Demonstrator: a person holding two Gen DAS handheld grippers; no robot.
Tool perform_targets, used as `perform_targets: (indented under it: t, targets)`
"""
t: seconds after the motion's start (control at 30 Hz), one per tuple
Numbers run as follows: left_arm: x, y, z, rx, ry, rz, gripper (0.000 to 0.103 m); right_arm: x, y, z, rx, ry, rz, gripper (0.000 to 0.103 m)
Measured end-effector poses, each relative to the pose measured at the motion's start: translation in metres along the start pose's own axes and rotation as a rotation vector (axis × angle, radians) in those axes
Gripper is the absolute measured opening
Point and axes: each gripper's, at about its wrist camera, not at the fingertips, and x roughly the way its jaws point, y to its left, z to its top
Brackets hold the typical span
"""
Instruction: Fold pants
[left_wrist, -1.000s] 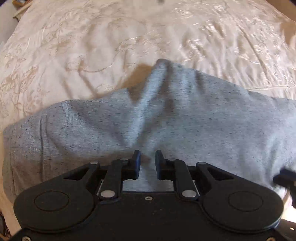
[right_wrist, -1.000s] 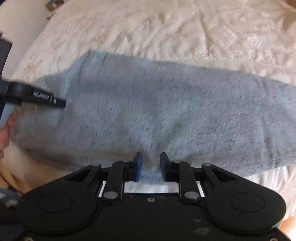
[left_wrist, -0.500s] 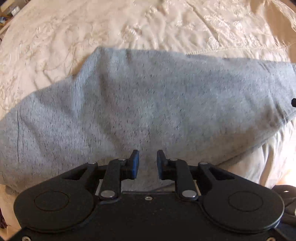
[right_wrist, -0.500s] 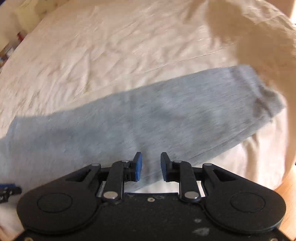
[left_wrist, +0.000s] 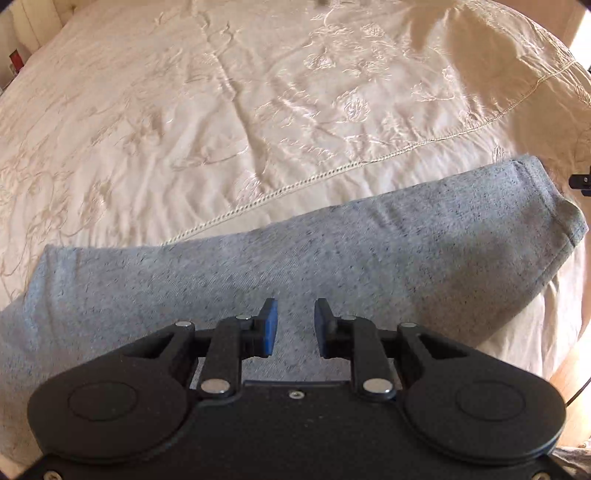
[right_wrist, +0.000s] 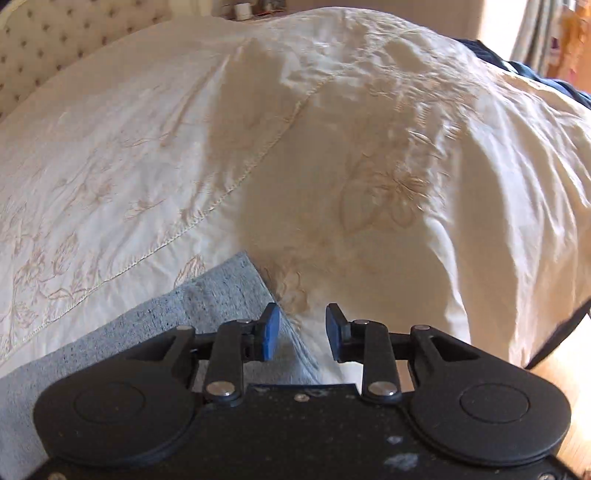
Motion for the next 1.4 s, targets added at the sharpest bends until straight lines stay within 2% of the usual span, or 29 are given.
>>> perform_targets:
  t: [0.03, 0.17, 0.2, 0.27, 0.3, 0.37, 0.43, 0.47, 0.53, 0.6, 0.63, 0.67, 0.7, 0.73, 0.77, 0.8, 0.87, 0.9, 0.93, 1.07, 1.1, 1.2, 1.27, 1.4]
  targets:
    - [0.005, -0.006, 0.004, 0.009, -0.005, 0.018, 0.035, 0.011, 0.003, 0.008, -0.038, 0.021, 0.027, 0.031]
    - [0.035, -0.008, 0.017, -0.032, 0.026, 0.080, 0.036, 0.046, 0.011, 0.030, -0.161, 0.082, 0.110, 0.031]
    - [0.045, -0.004, 0.018, -0.059, 0.055, 0.104, 0.038, 0.056, 0.012, 0.035, -0.185, 0.105, 0.145, 0.031]
    - [0.070, 0.007, 0.017, -0.121, 0.162, 0.172, 0.039, 0.066, 0.015, 0.041, -0.226, 0.124, 0.197, 0.031]
    - [0.078, 0.015, 0.015, -0.183, 0.181, 0.167, 0.039, 0.071, 0.016, 0.044, -0.249, 0.129, 0.217, 0.032]
    - [0.077, 0.025, 0.013, -0.269, 0.166, 0.148, 0.039, 0.078, 0.017, 0.045, -0.297, 0.150, 0.251, 0.034]
    - [0.075, 0.027, 0.012, -0.300, 0.168, 0.154, 0.039, 0.085, 0.016, 0.049, -0.324, 0.166, 0.285, 0.037]
    - [0.075, 0.025, 0.011, -0.292, 0.164, 0.162, 0.040, 0.089, 0.015, 0.050, -0.322, 0.182, 0.312, 0.043]
    - [0.075, 0.019, 0.009, -0.252, 0.149, 0.186, 0.040, 0.095, 0.014, 0.051, -0.303, 0.216, 0.369, 0.044]
    - [0.073, 0.010, 0.008, -0.214, 0.133, 0.213, 0.040, 0.096, 0.017, 0.048, -0.279, 0.246, 0.385, 0.041]
    - [0.070, 0.007, 0.007, -0.199, 0.122, 0.225, 0.039, 0.096, 0.021, 0.048, -0.280, 0.250, 0.371, 0.029]
    - [0.066, 0.003, 0.008, -0.189, 0.111, 0.234, 0.038, 0.092, 0.026, 0.048, -0.298, 0.245, 0.345, 0.007]
    - [0.061, -0.002, 0.008, -0.180, 0.095, 0.241, 0.038, 0.086, 0.029, 0.050, -0.327, 0.222, 0.317, 0.006]
    - [0.054, -0.007, 0.009, -0.171, 0.068, 0.242, 0.038, 0.075, 0.030, 0.053, -0.333, 0.152, 0.283, 0.005]
    - [0.046, -0.014, 0.011, -0.156, 0.035, 0.233, 0.038, 0.070, 0.025, 0.056, -0.293, 0.136, 0.274, 0.005]
    - [0.041, -0.022, 0.014, -0.138, 0.008, 0.219, 0.038, 0.072, 0.022, 0.057, -0.249, 0.161, 0.267, 0.005]
    - [0.037, -0.041, 0.024, -0.094, -0.021, 0.180, 0.038, 0.081, 0.024, 0.051, -0.240, 0.184, 0.255, 0.007]
    - [0.036, -0.051, 0.029, -0.071, -0.029, 0.156, 0.038, 0.079, 0.027, 0.047, -0.272, 0.155, 0.270, 0.009]
    - [0.038, -0.060, 0.035, -0.052, -0.034, 0.135, 0.038, 0.076, 0.027, 0.045, -0.284, 0.132, 0.281, 0.015]
    - [0.059, -0.088, 0.056, 0.012, -0.050, 0.077, 0.038, 0.048, -0.004, 0.049, -0.172, 0.066, 0.318, 0.029]
    - [0.068, -0.094, 0.062, 0.029, -0.042, 0.084, 0.038, 0.041, -0.014, 0.048, -0.147, 0.068, 0.337, 0.031]
    - [0.102, -0.106, 0.075, 0.053, 0.059, 0.141, 0.038, 0.023, -0.038, 0.038, -0.130, 0.116, 0.354, 0.034]
    - [0.108, -0.109, 0.083, 0.050, 0.053, 0.167, 0.038, 0.015, -0.049, 0.029, -0.130, 0.152, 0.362, 0.036]
    - [0.112, -0.105, 0.090, 0.002, 0.078, 0.154, 0.037, 0.009, -0.060, 0.013, -0.113, 0.205, 0.387, 0.038]
